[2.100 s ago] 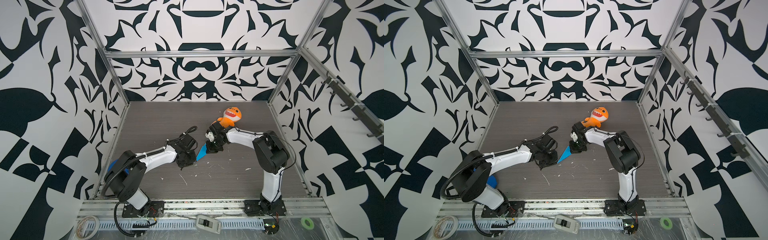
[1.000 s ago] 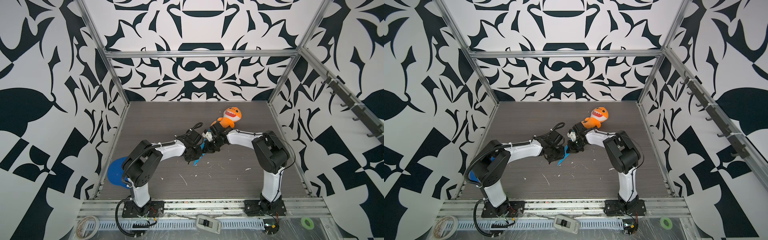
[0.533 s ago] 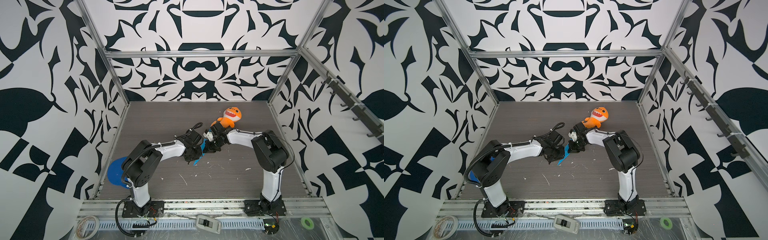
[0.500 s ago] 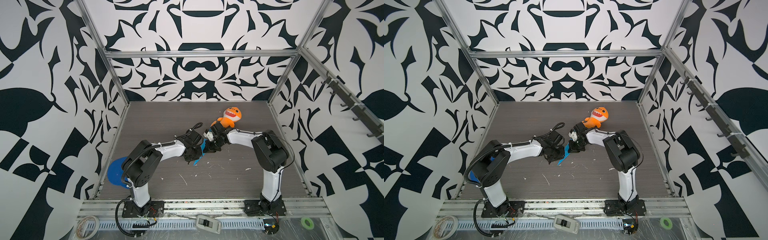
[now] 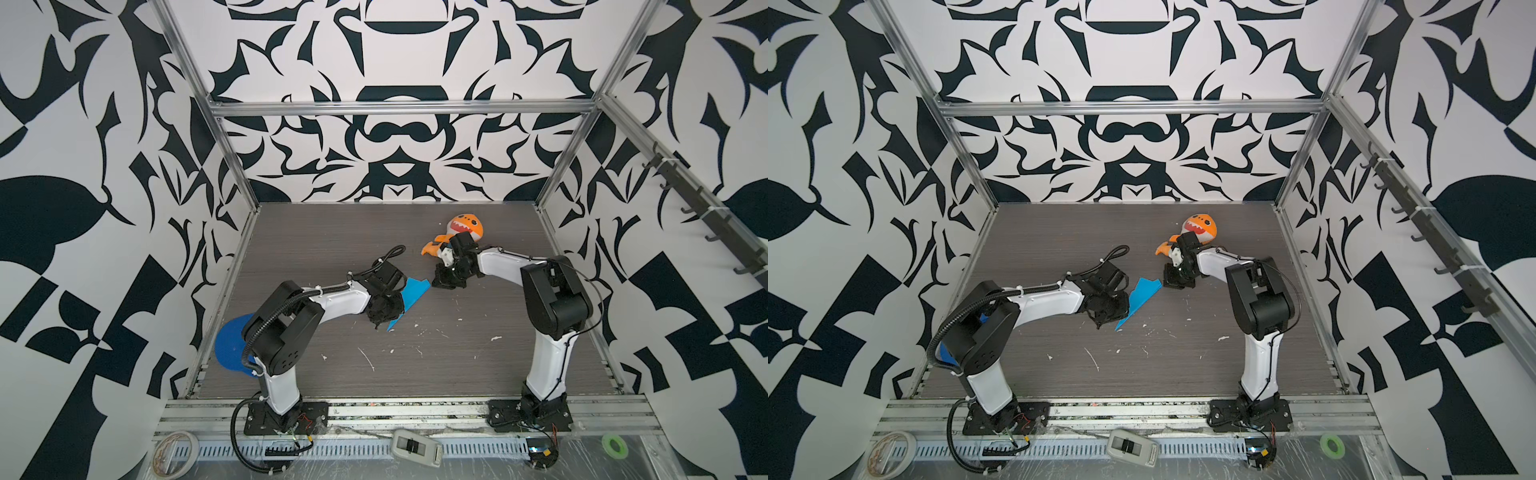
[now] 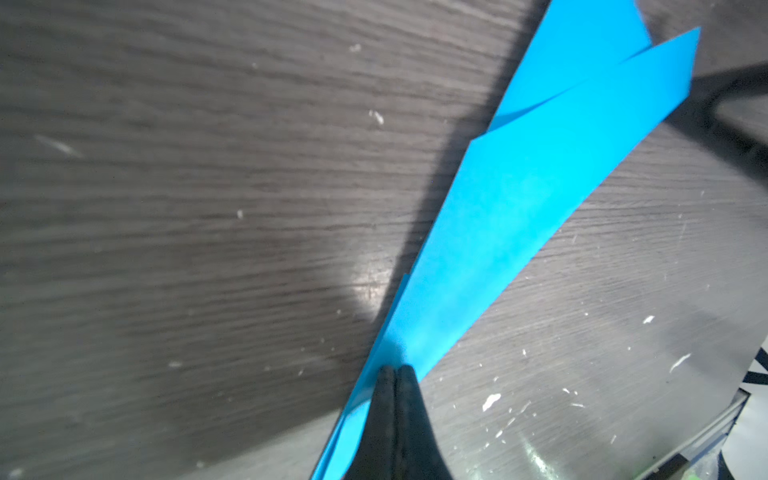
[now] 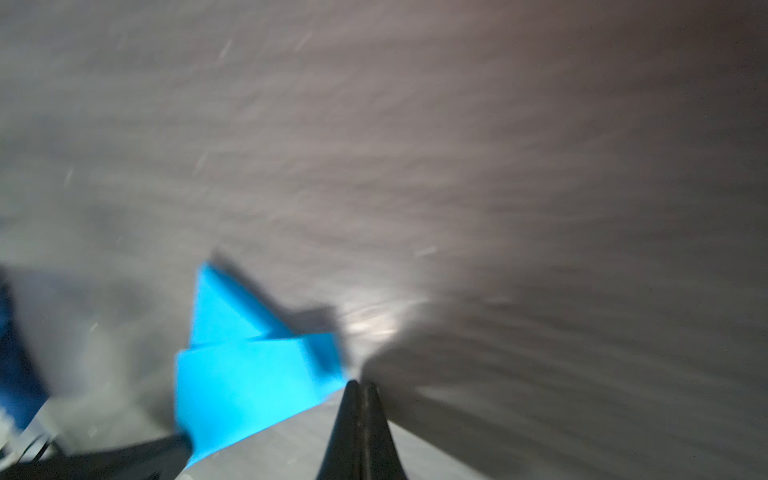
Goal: Fold a paper plane with a square sheet of paper (pick it up from the middle)
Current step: 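Open both grippers and lift them off the blue dart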
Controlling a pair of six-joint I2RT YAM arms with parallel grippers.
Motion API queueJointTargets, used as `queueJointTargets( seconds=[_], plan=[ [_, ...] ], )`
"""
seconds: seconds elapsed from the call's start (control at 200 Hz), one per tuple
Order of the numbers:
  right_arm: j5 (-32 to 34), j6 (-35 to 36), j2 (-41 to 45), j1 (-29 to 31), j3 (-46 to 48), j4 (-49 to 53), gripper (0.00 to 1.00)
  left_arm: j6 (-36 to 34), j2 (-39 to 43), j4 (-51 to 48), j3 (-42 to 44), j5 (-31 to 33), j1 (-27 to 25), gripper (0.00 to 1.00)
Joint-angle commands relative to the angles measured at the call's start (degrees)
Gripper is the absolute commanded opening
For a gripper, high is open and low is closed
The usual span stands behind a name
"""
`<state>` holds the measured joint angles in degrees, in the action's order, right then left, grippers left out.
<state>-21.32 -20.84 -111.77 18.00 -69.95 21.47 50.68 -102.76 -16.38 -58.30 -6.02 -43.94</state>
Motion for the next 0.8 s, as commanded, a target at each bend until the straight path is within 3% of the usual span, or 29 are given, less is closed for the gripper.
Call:
queueJointTargets(
  seconds=[0.0, 0.165, 0.27, 0.405, 0.52, 0.59, 0.69, 0.795],
  plan=[
    [7.0, -0.9, 5.0, -0.1, 0.0, 2.1, 0.00, -2.1, 0.7, -2.5, -0.5, 0.0, 0.0, 0.00],
    [6.3, -3.5, 14.2, 0.7, 4.1, 0.2, 0.00, -3.6, 5.5, -0.2, -2.7, -0.5, 0.5, 0.16],
    [8.9, -5.0, 18.5, 2.9, 6.5, 1.4, 0.05, -4.3, 10.5, 0.5, -1.6, 0.9, 1.7, 0.36],
    [15.1, -7.7, 22.2, 7.9, 8.5, 4.1, 0.25, -4.6, 19.8, 1.1, 4.2, 5.8, 4.0, 0.68],
    [21.7, -10.6, 22.8, 14.8, 7.4, 7.1, 0.42, -5.2, 27.3, 1.4, 10.6, 7.8, 8.3, 0.84],
    [24.9, -12.8, 21.2, 19.7, 5.4, 8.8, 0.52, -5.6, 31.9, 1.0, 14.1, 7.9, 11.7, 1.00],
    [29.8, -15.6, 16.1, 25.9, -0.1, 13.0, 0.60, -7.0, 35.8, -0.4, 17.7, 8.5, 15.9, 0.99],
    [37.3, -19.3, 8.6, 30.8, -8.4, 19.1, 0.61, -8.0, 38.8, -2.0, 20.1, 8.5, 20.2, 0.99]
  ],
)
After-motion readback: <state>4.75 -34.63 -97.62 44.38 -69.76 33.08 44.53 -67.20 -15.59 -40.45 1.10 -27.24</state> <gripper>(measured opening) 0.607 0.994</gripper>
